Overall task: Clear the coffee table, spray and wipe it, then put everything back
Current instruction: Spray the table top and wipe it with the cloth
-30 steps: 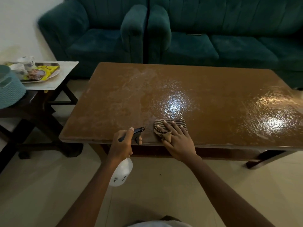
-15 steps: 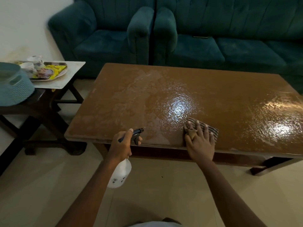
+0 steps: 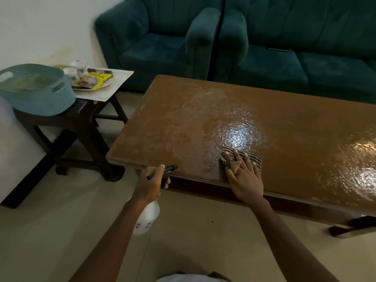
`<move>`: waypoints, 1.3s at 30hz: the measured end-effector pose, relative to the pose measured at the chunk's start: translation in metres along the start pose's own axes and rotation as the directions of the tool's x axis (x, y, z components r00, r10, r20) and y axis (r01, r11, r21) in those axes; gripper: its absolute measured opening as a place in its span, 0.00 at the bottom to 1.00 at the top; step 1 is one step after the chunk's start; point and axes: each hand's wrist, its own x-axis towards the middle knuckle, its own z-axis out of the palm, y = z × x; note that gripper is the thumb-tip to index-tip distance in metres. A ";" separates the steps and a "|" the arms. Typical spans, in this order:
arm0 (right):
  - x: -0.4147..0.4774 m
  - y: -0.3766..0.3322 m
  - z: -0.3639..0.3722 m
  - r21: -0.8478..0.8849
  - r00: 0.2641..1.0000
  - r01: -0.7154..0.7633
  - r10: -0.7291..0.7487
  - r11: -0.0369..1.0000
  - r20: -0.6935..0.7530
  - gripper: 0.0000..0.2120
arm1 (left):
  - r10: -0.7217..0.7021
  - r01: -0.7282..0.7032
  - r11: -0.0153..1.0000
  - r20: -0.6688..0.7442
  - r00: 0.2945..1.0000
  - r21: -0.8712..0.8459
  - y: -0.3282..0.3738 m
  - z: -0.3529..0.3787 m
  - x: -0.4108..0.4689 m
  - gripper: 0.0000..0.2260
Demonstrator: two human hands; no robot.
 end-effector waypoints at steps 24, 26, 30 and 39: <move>0.015 -0.087 0.028 -0.101 0.885 0.465 -0.457 0.880 0.095 0.27 | 0.007 -0.013 0.998 -0.096 0.995 -0.058 0.013 -0.060 0.026 0.26; 0.013 -0.065 0.020 -0.112 0.907 0.419 -0.412 0.901 0.083 0.27 | -0.010 0.005 0.999 -0.095 0.995 -0.049 0.017 -0.061 0.031 0.26; 0.043 -0.037 0.005 -0.131 0.984 0.178 -0.173 0.975 0.049 0.29 | -0.044 0.039 0.997 -0.070 0.997 -0.062 0.026 -0.064 0.037 0.27; 0.095 -0.115 0.020 -0.115 0.973 0.217 -0.206 0.969 0.102 0.29 | -0.083 0.085 0.994 -0.033 0.996 0.064 0.061 -0.074 0.059 0.28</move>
